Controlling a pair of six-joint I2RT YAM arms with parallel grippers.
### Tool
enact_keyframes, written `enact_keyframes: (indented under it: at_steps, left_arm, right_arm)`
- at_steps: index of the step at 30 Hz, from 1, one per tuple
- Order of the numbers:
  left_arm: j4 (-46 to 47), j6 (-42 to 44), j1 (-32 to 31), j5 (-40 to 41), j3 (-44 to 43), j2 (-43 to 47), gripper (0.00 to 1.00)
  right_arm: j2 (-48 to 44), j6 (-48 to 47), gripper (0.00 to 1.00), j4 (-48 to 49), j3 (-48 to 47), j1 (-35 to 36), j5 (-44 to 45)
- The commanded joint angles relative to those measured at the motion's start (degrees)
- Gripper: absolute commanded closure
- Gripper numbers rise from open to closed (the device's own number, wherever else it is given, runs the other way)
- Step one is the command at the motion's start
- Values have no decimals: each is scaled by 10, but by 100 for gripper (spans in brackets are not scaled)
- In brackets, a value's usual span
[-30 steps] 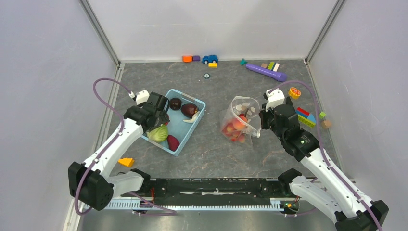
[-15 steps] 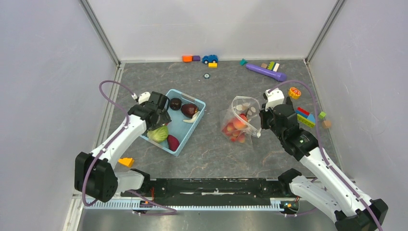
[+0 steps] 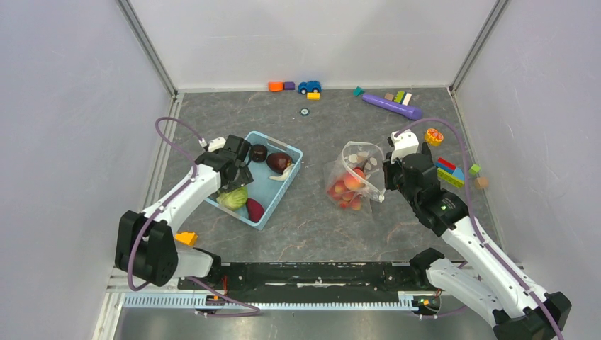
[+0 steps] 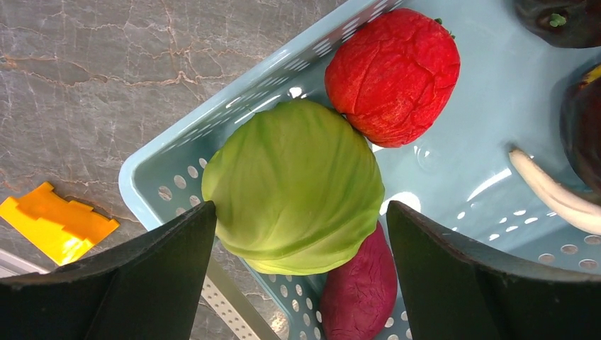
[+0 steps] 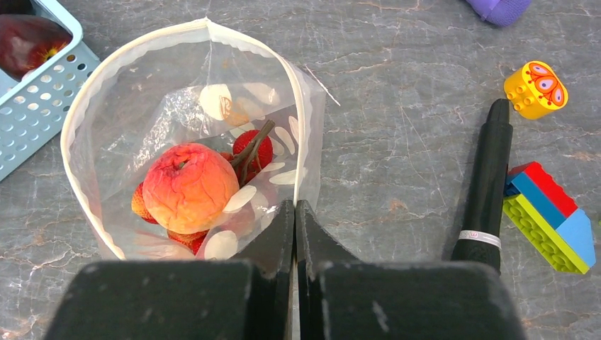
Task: Place the food in the zip-top bag and seal the zipper
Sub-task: Pick up the fake vegetable from the bin.
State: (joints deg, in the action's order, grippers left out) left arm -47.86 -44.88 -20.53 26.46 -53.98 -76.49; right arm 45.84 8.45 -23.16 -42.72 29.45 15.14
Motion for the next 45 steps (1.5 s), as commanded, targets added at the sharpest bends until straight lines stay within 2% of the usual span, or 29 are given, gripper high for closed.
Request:
enact_keyframes:
  at_steps: [1, 15, 20, 27, 37, 45]
  left_arm:
    - [9, 11, 3, 1, 4, -13, 6]
    - [18, 10, 3, -6, 10, -46, 10]
    - [21, 9, 3, -11, 9, -63, 16]
    - [28, 17, 3, -19, 4, -76, 42]
    - [27, 21, 3, -19, 2, -58, 98]
    - [1, 13, 3, 25, -9, -7, 98]
  right_arm:
    - [-4, -4, 100, 15, 4, -2, 16]
    - [-14, -2, 100, 14, 9, -2, 32]
    - [-12, -2, 100, 14, 8, -2, 35]
    - [-11, -2, 100, 13, 8, -2, 39]
    - [-11, 0, 100, 12, 8, -2, 48]
    - [-15, 0, 100, 12, 8, -2, 48]
